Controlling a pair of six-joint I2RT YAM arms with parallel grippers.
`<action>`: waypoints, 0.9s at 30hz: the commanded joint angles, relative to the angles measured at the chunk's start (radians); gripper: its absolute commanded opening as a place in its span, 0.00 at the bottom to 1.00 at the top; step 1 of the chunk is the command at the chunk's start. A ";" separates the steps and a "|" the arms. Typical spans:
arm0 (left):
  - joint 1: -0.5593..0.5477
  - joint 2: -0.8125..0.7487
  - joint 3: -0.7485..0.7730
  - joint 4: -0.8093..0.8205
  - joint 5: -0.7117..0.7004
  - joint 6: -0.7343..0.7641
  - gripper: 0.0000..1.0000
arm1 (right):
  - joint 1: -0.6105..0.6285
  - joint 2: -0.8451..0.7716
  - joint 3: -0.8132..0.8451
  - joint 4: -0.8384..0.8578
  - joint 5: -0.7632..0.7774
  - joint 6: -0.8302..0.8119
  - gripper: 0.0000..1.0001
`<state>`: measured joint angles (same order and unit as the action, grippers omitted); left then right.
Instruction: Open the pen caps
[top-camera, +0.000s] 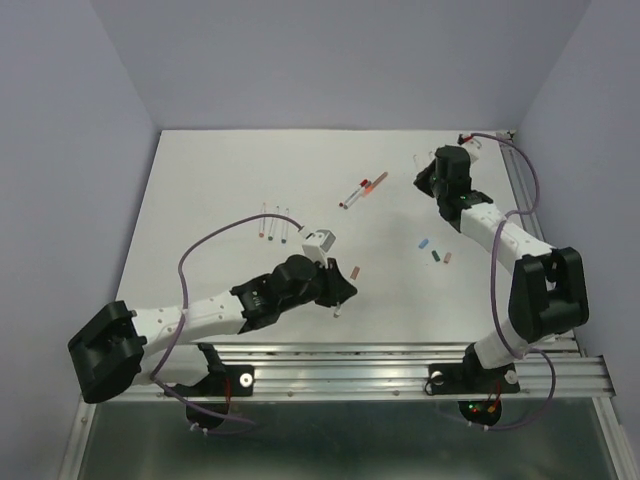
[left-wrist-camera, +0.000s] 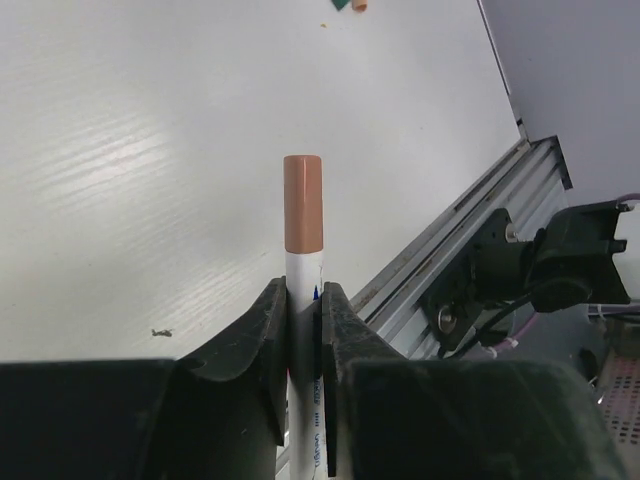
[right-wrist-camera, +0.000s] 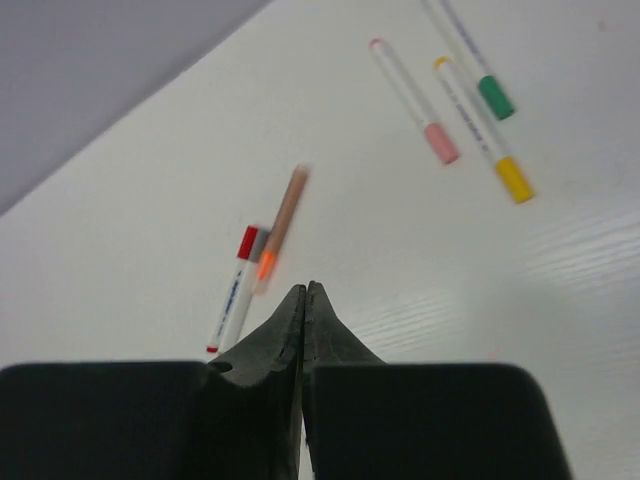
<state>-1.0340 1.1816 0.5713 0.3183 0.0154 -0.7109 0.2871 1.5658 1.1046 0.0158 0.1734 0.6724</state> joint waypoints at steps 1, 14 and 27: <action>0.005 -0.049 0.013 -0.071 -0.064 -0.036 0.00 | -0.045 -0.021 0.034 0.056 0.138 -0.051 0.01; 0.135 0.099 0.214 -0.133 -0.069 0.184 0.00 | -0.045 -0.260 -0.385 0.059 -0.162 -0.073 0.01; 0.134 -0.056 0.027 0.168 0.360 0.363 0.00 | -0.043 -0.539 -0.503 0.101 -0.673 -0.160 0.01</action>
<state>-0.8955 1.1717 0.6243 0.3691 0.2535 -0.4118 0.2432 1.0901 0.6342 0.0780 -0.3477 0.5598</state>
